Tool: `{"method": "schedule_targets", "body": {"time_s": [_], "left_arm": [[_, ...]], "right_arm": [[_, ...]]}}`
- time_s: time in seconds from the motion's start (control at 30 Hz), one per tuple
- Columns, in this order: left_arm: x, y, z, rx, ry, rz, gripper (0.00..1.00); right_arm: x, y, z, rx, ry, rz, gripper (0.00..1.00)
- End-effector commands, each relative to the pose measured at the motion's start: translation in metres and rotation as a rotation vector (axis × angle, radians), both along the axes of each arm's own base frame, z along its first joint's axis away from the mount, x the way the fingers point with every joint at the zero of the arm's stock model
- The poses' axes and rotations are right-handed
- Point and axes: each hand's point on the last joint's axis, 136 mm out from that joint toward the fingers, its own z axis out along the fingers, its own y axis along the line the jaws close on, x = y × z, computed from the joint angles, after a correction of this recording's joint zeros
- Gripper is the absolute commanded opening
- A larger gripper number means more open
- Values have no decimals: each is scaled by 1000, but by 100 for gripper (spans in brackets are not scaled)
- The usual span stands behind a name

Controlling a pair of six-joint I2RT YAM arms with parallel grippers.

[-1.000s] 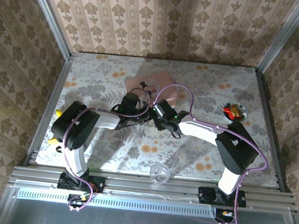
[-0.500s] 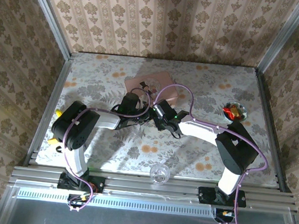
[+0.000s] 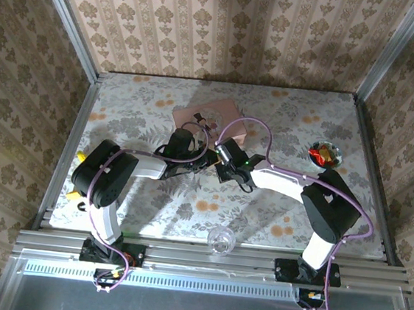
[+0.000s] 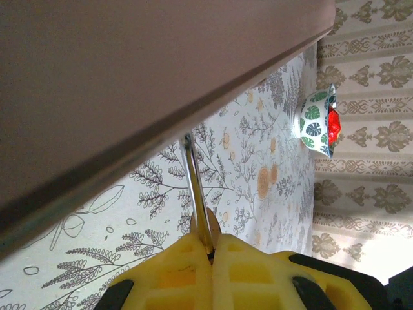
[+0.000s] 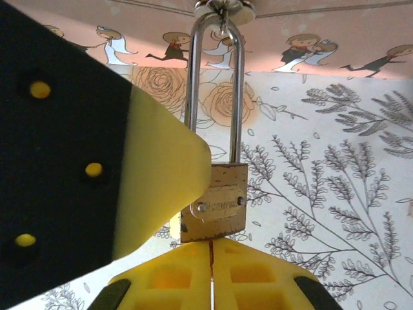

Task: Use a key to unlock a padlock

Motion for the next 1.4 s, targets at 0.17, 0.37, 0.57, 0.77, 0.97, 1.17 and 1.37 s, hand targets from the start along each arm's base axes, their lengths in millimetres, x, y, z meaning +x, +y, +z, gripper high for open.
{"method": "schedule_targets", "body": {"time_s": [0.17, 0.37, 0.57, 0.77, 0.97, 1.17, 1.37], "left_arm": [[-26, 14, -31, 50, 197, 10, 0], [-28, 16, -31, 53, 194, 13, 36], [-29, 19, -25, 66, 172, 14, 70], [-29, 28, -11, 110, 119, 18, 100], [-30, 42, 9, 173, 36, 29, 100], [-34, 69, 24, 266, -58, 79, 100], [-32, 108, 33, 330, -105, 167, 100]], "right_arm": [[7, -14, -2, 230, 96, -54, 0], [16, -15, 10, 445, 122, -85, 0], [22, -14, 9, 463, 127, -105, 0], [30, -11, 2, 460, 138, -129, 1], [37, -13, -7, 431, 155, -161, 5], [41, -16, -18, 412, 178, -196, 9], [41, -22, -21, 410, 185, -227, 17]]}}
